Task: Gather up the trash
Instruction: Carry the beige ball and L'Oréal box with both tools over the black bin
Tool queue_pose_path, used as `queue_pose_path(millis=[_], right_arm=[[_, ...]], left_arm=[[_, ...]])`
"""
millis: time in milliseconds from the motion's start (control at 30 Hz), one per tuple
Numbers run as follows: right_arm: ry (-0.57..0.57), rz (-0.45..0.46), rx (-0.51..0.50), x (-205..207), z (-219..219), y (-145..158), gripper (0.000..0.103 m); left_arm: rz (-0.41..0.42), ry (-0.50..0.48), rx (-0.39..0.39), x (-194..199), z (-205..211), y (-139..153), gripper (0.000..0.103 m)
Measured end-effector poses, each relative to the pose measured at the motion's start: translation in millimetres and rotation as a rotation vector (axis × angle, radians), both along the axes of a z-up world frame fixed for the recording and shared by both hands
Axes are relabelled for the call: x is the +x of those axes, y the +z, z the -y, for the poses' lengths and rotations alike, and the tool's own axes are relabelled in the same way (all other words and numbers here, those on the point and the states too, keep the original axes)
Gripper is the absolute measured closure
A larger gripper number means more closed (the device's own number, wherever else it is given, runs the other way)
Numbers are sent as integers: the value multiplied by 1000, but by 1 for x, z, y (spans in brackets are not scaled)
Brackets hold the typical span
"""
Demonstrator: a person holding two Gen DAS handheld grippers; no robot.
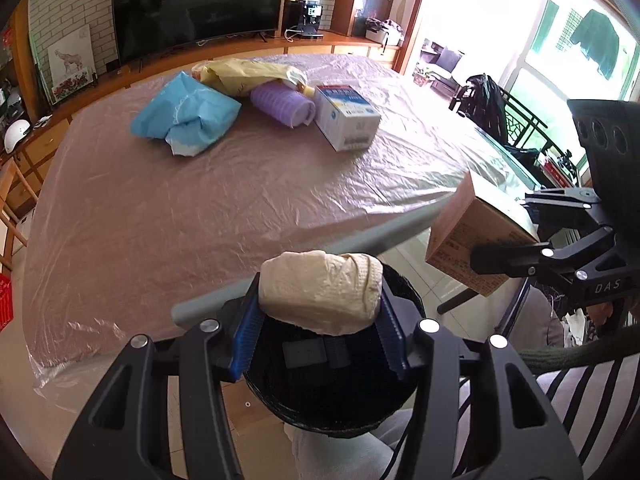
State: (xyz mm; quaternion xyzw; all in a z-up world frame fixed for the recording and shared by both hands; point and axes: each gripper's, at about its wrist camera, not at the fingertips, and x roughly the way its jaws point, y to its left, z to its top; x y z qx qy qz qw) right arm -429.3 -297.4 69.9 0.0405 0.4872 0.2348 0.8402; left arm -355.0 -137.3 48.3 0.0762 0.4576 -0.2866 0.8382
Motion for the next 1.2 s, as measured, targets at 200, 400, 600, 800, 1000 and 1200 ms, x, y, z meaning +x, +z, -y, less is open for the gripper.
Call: queue_pose_path(millis=[200, 400, 600, 800, 1000, 1200], right_arm=[[27, -41, -19, -6, -6, -14, 55], [45, -81, -35, -9, -11, -32, 55], [65, -103, -68, -8, -18, -46, 55], [81, -110, -110, -8, -22, -57, 55], [86, -100, -138, -2, -26, -66, 55], [78, -103, -150, 3, -31, -76, 55]], left_arm=[[-26, -29, 28, -12, 4, -13, 51], [-49, -42, 53, -21, 9, -26, 51], [-72, -53, 80, -23, 12, -39, 51], [-84, -55, 115, -22, 16, -54, 51], [-101, -30, 126, -16, 17, -67, 51], [-103, -20, 141, -14, 20, -75, 51]])
